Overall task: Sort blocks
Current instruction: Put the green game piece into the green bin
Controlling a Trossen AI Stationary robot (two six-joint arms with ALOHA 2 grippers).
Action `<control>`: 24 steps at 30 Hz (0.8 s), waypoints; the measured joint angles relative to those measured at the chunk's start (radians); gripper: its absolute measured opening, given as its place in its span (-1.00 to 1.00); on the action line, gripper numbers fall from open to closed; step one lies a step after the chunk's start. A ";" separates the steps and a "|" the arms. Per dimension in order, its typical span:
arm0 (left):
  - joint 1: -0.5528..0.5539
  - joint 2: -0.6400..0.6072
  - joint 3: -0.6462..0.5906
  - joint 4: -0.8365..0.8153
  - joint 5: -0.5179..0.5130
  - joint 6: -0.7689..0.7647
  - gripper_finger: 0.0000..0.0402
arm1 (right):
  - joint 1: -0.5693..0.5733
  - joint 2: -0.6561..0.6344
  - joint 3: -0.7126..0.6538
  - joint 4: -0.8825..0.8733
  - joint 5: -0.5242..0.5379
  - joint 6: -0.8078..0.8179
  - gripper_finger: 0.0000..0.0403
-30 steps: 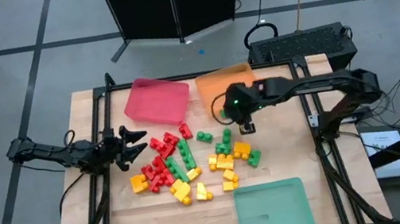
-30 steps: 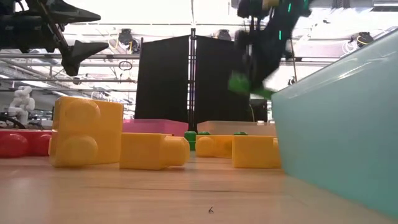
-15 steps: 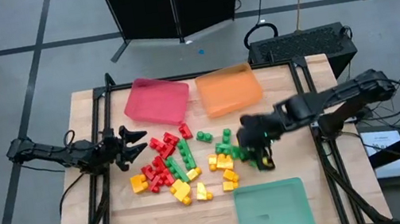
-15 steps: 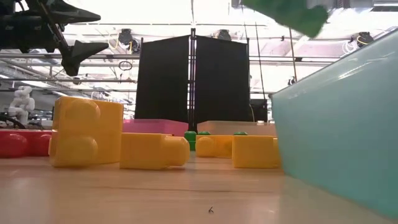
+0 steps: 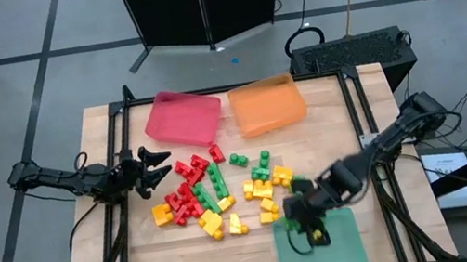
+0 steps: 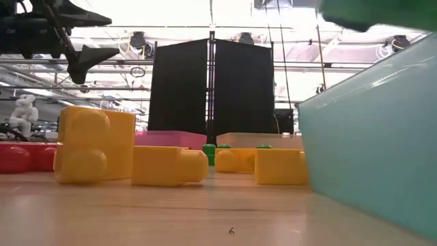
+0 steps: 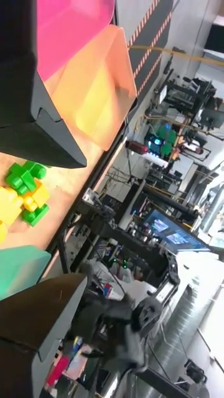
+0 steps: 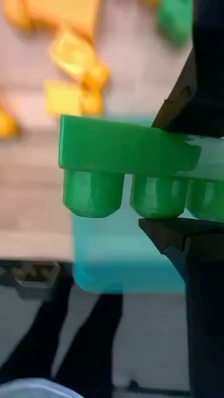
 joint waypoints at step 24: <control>0.000 0.000 0.000 0.044 -0.051 -0.006 0.45 | 0.098 0.161 0.000 0.040 -0.001 0.210 0.57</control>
